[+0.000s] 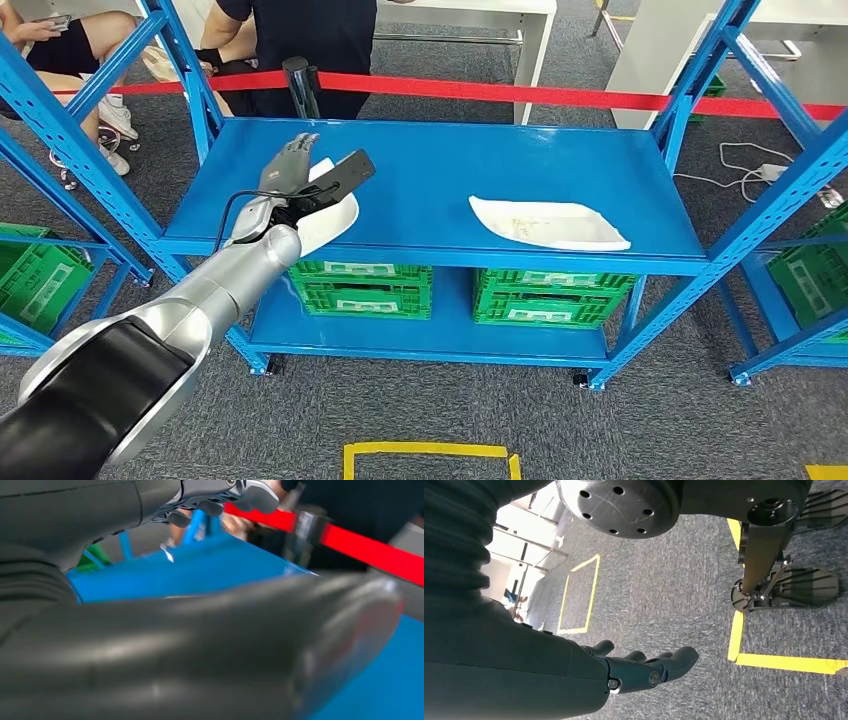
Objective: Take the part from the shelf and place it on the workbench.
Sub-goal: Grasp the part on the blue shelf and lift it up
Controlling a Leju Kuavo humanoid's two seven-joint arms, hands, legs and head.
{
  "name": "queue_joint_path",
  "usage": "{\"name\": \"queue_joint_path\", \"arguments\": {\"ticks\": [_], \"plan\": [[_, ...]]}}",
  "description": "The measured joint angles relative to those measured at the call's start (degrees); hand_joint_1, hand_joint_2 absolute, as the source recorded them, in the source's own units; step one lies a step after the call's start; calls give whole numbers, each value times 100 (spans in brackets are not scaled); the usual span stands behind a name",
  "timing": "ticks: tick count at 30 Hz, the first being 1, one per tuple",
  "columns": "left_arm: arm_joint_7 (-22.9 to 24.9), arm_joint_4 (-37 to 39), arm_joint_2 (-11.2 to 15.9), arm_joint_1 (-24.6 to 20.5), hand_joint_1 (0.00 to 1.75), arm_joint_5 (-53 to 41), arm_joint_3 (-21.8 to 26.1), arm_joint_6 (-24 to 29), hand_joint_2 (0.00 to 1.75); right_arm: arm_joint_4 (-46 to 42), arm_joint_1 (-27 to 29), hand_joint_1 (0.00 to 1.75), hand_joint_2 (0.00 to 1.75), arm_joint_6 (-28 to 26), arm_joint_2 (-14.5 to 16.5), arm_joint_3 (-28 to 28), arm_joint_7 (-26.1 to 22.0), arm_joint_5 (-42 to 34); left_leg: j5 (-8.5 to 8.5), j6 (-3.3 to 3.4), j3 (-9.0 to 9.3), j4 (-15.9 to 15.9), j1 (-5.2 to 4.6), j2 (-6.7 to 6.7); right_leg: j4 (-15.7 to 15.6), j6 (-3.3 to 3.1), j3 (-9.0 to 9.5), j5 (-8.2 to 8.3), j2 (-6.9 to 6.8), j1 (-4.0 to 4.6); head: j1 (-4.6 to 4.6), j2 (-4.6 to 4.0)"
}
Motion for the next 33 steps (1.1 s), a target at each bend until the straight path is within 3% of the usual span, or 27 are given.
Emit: {"name": "queue_joint_path", "arguments": {"ticks": [3,8,19,24,26,28,31,32,33], "plan": [[321,88,99,-30,0,-151,0,135,0,0,-6,0,175,-2,2,0,-1,1,-3,5,0,1,0,-3,-10,6,6,0,-6,3,1,0],[717,222,327,-44,0,-265,0,88,0,0,-1,0,175,-2,2,0,1,15,-3,4,1,3,3,5,-14,78,3,-1,-1,5,-1,0],[807,375,605,-37,0,-226,0,-214,0,0,1,0,175,-2,-11,-7,-1,50,-1,-9,1,6,19,4,-8,78,0,-4,-3,26,-2,0],[780,383,679,-26,0,-204,0,-225,0,0,-1,0,175,-2,-11,-7,-1,55,-31,19,-6,21,-15,2,-35,133,9,-5,-3,7,-3,0],[750,370,704,-23,0,-203,0,-246,0,-3,-8,0,175,-2,-11,-7,4,55,-27,56,34,-31,14,4,7,168,3,-40,-5,0,-1,0],[715,354,718,-20,0,-203,0,-265,0,-6,-20,0,175,-1,-8,-7,11,55,-28,100,93,-84,47,21,405,173,-186,-235,-5,3,13,0],[691,350,726,13,0,-201,0,-279,0,-4,-11,0,175,-2,-5,-7,3,56,-70,130,126,-73,27,32,1574,145,-877,-635,0,22,25,0],[687,350,726,30,0,-201,0,-284,0,-4,-5,0,175,-2,-4,-7,1,56,-92,125,137,-60,20,25,1743,132,-1022,-608,1,28,25,0],[684,349,725,43,0,-201,0,-288,0,-4,-1,0,175,-2,-4,-7,1,57,-121,113,154,-40,18,16,1661,114,-1044,-457,1,31,25,0]]}}
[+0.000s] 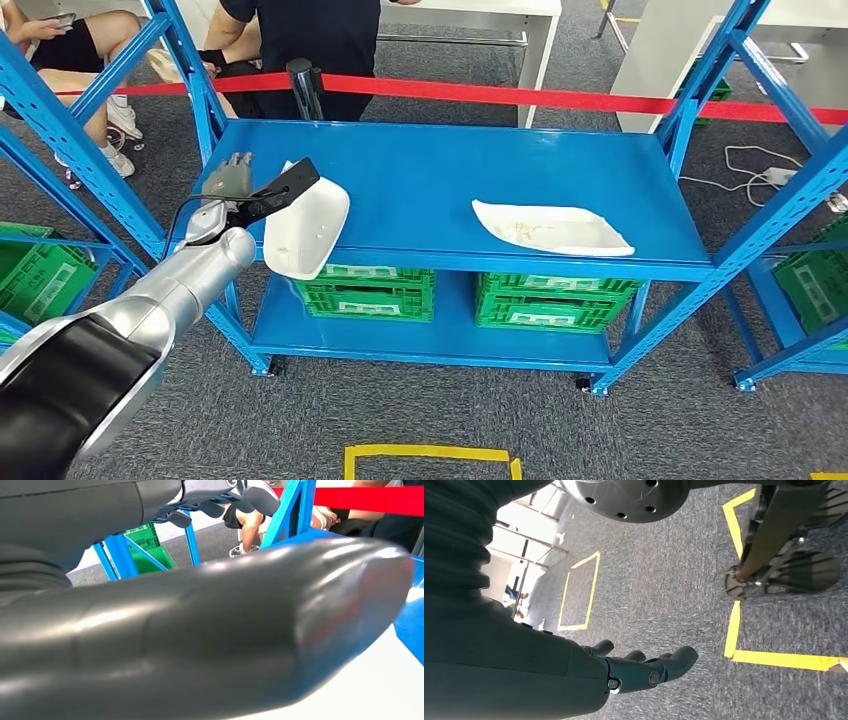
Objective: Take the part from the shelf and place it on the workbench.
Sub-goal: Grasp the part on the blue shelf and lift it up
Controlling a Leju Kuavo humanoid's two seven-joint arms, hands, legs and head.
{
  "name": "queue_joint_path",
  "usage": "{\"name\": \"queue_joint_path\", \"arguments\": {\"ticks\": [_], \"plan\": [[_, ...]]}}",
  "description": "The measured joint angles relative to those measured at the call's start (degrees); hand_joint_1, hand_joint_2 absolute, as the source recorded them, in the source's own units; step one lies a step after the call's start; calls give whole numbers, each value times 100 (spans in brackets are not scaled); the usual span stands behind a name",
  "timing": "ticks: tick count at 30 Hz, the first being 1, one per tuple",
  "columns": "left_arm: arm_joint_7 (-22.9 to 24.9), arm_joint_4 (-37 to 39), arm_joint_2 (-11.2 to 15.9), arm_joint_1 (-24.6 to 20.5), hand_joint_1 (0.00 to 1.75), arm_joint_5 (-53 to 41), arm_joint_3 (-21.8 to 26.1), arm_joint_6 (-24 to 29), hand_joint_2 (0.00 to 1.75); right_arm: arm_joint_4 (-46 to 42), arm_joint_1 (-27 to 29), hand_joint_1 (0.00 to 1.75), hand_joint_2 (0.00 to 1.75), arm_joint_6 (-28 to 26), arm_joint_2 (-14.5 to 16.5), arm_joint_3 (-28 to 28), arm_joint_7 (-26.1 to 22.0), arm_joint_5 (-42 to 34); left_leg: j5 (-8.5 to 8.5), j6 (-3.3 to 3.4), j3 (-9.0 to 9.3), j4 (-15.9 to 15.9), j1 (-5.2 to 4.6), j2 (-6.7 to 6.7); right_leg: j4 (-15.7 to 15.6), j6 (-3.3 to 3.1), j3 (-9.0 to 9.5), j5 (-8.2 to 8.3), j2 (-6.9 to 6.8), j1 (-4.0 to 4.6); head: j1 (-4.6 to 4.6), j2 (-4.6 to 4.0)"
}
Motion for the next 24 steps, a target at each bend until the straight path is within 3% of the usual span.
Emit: {"name": "queue_joint_path", "arguments": {"ticks": [2,4,9,13,17,24], "plan": [[-7,-4,-2,14,0,0,0,-1,0,0,-1,0,175,0,-2,0,-1,0,-84,-46,49,55,3,-12,-708,-50,244,471,-4,5,2,0],[-11,-11,1,16,0,0,0,0,0,0,-4,0,175,0,-7,0,-17,0,-164,-117,72,109,-13,-21,-1310,-95,496,701,-4,28,4,0],[-7,-28,6,29,0,55,1,-61,0,0,-8,0,175,0,-9,0,-11,0,-189,-288,120,91,-1,-29,-1456,-214,599,672,19,58,-10,0],[36,-32,9,35,0,193,11,-203,0,0,-19,0,175,-2,-8,-2,-6,0,-166,-225,201,33,-10,-6,-1470,-237,646,649,55,65,-58,0],[285,-25,4,36,0,182,15,-388,175,0,-19,0,175,-2,-8,-2,-4,2,-212,-243,242,-43,3,6,-1469,-262,641,631,51,85,-62,0],[809,17,11,35,0,125,15,-748,175,0,-15,0,175,-2,-8,-5,-4,0,-206,-291,241,-47,8,6,-1471,-261,651,633,44,87,-60,0]]}}
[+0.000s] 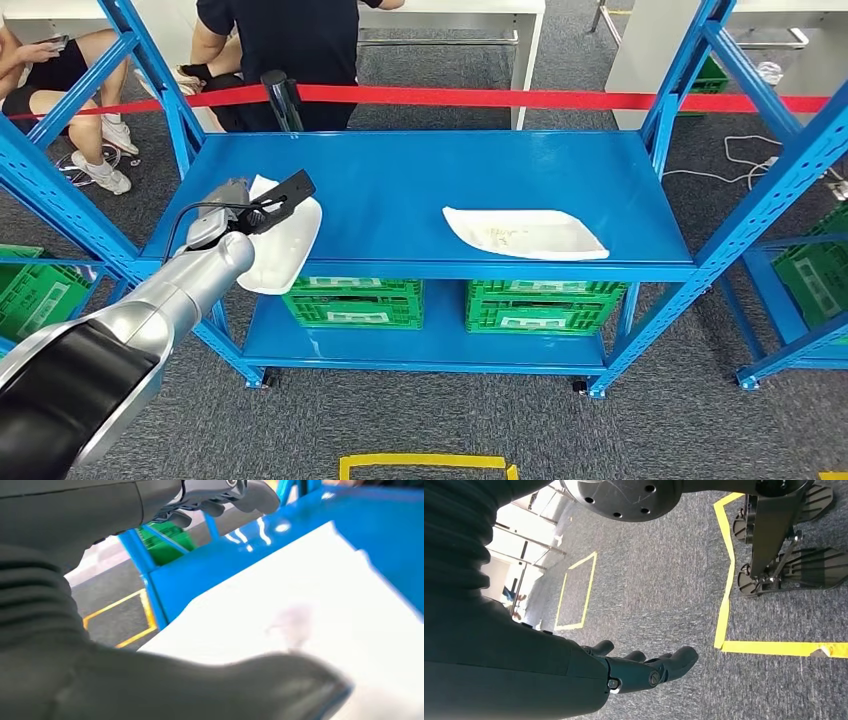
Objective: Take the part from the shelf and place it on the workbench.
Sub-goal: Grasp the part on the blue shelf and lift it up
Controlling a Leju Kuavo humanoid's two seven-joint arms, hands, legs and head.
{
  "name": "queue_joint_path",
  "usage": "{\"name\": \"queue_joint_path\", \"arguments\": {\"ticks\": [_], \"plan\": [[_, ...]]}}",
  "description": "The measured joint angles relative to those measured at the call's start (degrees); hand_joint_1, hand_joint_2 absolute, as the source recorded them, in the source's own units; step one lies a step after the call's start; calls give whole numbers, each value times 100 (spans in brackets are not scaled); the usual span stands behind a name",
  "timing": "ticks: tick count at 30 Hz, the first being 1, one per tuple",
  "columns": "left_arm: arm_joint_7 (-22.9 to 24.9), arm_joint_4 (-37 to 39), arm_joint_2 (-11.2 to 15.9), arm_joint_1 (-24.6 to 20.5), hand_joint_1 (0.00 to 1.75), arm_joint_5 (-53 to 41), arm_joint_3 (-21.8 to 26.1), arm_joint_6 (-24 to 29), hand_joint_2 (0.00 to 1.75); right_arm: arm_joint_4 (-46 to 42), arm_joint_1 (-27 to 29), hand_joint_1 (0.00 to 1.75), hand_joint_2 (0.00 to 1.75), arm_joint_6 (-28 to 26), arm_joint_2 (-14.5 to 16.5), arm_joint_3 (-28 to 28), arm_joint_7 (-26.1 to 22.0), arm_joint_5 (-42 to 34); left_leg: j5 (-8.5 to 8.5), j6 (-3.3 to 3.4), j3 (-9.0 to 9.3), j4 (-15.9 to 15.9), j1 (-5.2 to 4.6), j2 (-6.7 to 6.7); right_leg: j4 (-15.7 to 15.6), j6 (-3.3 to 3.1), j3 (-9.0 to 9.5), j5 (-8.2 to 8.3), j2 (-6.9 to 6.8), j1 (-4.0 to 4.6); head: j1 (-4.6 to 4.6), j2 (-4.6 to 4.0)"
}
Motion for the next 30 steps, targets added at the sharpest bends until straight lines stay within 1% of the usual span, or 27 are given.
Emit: {"name": "queue_joint_path", "arguments": {"ticks": [3,6,15,23,24,26,28,30], "plan": [[201,25,17,0,0,-15,1,-87,175,0,11,0,175,0,0,-8,0,-1,1,-1,0,4,0,0,-8,7,9,6,-1,-2,1,0],[347,50,44,1,0,-23,5,-47,175,0,22,0,175,0,0,-10,0,0,0,0,0,9,0,-1,-17,13,18,10,-2,-3,1,0],[389,66,83,27,0,42,121,347,175,0,19,0,175,0,7,-10,0,34,-3,5,-1,12,-5,-2,-33,22,28,16,-7,-6,1,0],[496,95,39,44,0,98,180,322,175,0,-7,0,175,0,8,-10,0,103,-3,6,0,13,-7,-2,-36,25,29,17,-6,-7,1,0],[503,99,28,45,7,101,181,295,175,0,-12,0,175,0,7,-10,0,104,-3,6,0,13,-7,-2,-36,25,29,17,-6,-7,1,0],[528,109,7,46,25,127,194,167,175,0,-15,0,175,0,7,-10,0,111,-3,6,0,13,-7,-1,-36,25,29,18,-6,-7,1,0],[583,122,-20,46,74,185,223,-77,175,0,-16,0,175,0,7,-10,0,123,-3,6,0,13,-7,-2,-36,25,29,18,-6,-7,1,0],[632,138,-49,47,129,236,250,-327,175,0,-17,0,175,0,8,-10,0,133,-3,6,0,13,-7,-2,-36,25,29,18,-6,-7,1,0]]}}
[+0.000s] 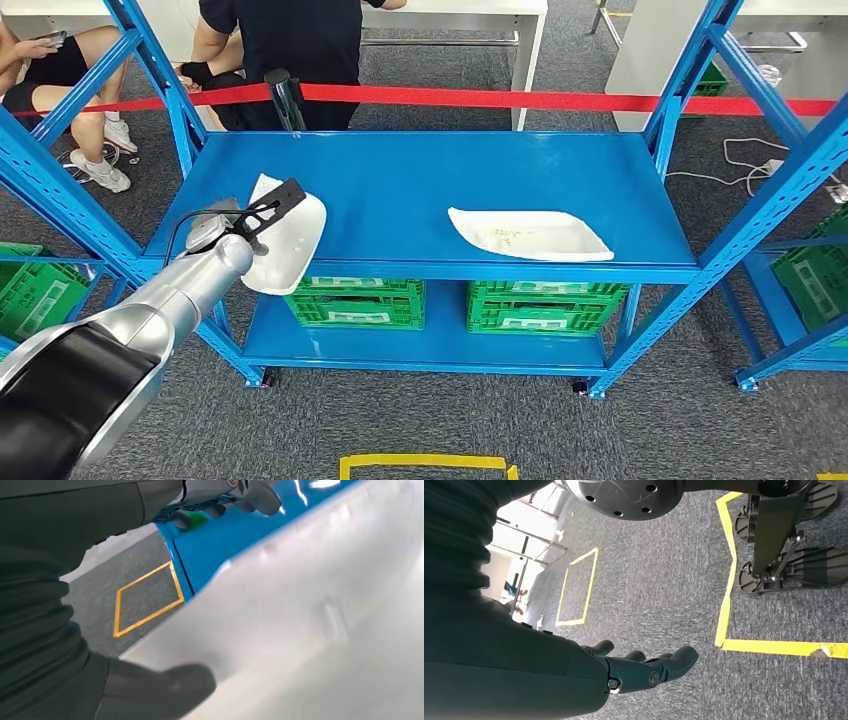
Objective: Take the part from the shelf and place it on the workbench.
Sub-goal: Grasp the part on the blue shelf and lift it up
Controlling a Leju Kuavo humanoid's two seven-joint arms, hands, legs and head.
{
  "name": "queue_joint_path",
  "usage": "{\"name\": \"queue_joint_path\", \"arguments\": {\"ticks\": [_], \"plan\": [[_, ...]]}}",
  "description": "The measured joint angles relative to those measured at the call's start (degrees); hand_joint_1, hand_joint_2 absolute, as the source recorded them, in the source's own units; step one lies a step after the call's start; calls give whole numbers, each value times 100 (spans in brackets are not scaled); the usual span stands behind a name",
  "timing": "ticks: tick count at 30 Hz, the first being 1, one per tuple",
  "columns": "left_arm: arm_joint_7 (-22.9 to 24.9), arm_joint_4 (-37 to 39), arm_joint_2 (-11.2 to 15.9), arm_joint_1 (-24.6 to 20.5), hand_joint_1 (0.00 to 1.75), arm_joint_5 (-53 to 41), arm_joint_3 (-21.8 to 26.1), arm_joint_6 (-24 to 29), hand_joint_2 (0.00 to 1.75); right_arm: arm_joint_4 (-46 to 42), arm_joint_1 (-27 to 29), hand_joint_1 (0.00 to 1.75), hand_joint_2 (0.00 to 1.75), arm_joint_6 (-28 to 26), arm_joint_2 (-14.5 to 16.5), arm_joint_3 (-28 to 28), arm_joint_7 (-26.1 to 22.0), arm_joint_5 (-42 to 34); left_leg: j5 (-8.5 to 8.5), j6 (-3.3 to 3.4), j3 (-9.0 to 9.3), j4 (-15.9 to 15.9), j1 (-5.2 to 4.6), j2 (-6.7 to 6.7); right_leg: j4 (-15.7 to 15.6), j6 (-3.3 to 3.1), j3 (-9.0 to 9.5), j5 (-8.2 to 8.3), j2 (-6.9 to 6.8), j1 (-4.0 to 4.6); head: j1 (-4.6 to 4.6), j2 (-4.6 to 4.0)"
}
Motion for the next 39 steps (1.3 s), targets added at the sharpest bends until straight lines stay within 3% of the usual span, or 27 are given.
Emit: {"name": "queue_joint_path", "arguments": {"ticks": [2,8,18,39], "plan": [[42,13,-28,0,148,49,25,-219,175,0,-2,0,175,0,0,1,0,21,0,0,0,0,0,0,0,0,0,0,0,0,0,0],[87,47,-110,19,174,243,151,-859,175,0,-4,0,175,0,-1,4,0,57,0,0,0,0,-1,-1,-2,2,1,1,0,-1,0,0],[-10,50,-233,89,175,493,346,-1261,175,0,-3,0,175,0,-3,4,0,68,0,1,0,0,-1,-1,-3,4,2,2,0,-1,0,0],[-187,44,-227,120,175,584,498,-1191,175,0,-3,0,175,0,-3,7,0,105,0,1,0,0,-1,-1,-4,4,4,2,-2,-1,0,0]]}}
